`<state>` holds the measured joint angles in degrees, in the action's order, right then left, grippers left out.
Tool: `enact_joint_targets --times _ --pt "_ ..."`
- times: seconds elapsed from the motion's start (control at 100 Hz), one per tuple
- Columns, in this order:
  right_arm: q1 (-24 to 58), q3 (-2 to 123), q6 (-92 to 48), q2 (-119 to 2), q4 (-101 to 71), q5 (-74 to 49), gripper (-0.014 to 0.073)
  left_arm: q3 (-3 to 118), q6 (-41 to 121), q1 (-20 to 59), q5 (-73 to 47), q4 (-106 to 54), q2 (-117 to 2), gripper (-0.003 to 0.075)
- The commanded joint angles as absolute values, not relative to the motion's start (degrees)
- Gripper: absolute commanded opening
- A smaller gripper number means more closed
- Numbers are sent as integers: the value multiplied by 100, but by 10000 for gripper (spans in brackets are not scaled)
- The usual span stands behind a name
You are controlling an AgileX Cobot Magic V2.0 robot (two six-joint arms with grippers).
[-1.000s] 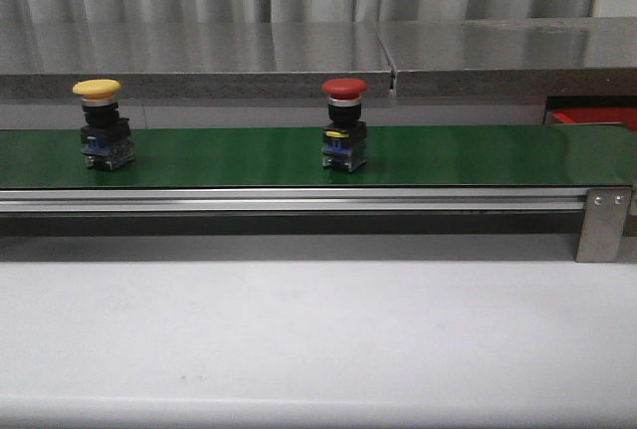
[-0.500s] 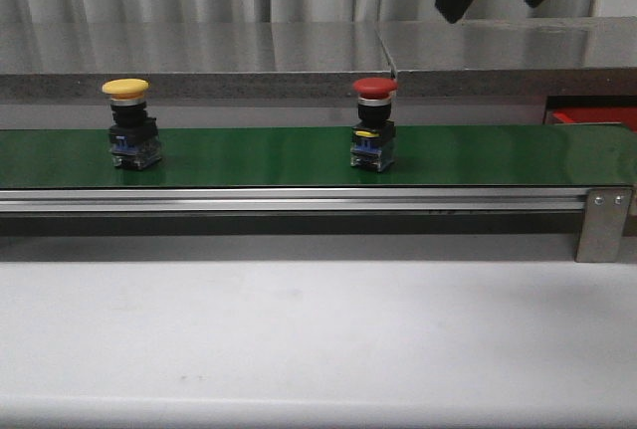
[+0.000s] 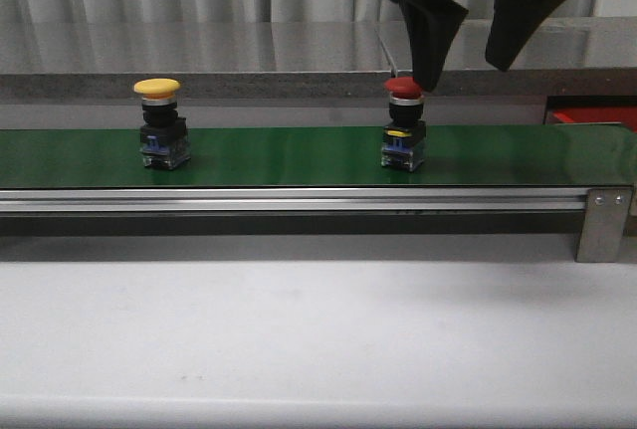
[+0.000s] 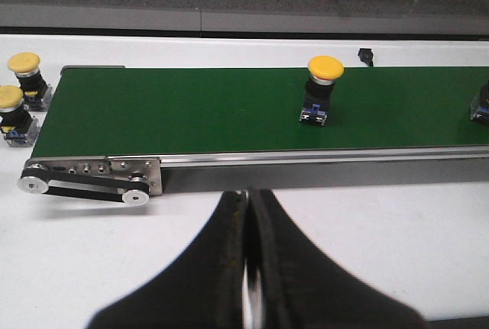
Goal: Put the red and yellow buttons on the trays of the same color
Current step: 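Grasp the red button with the right gripper and carry it to the red tray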
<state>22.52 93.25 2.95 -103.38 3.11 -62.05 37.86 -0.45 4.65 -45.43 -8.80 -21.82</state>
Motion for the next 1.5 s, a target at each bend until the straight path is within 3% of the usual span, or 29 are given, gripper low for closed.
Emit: enact_joint_targets --times 0.0,0.47,0.54,0.71,0.8,1.09,1.49 --pt "2067 9526 266 -10181 192 -5902 561 3929 -57 509 -4139 -955 -2224 -20" --pt "1876 9571 65 -10608 -269 -5220 534 3929 -57 509 -4139 -955 -2224 -20" --pt "1876 9571 65 -10634 -269 -5207 450 3929 -57 509 -4139 -955 -2224 -20" --pt "1876 9571 65 -10645 -269 -5225 144 3929 -57 509 -4139 -955 -2224 -20" --pt "1876 9571 65 -10614 -244 -5219 69 3929 -57 509 -4139 -955 -2224 -20" --pt "1399 9571 72 -10109 -152 -5053 61 3929 -57 509 -4139 -955 -2224 -20" --pt "-524 9571 72 -9948 -140 -4845 61 3929 -57 509 -4139 -955 -2224 -20"
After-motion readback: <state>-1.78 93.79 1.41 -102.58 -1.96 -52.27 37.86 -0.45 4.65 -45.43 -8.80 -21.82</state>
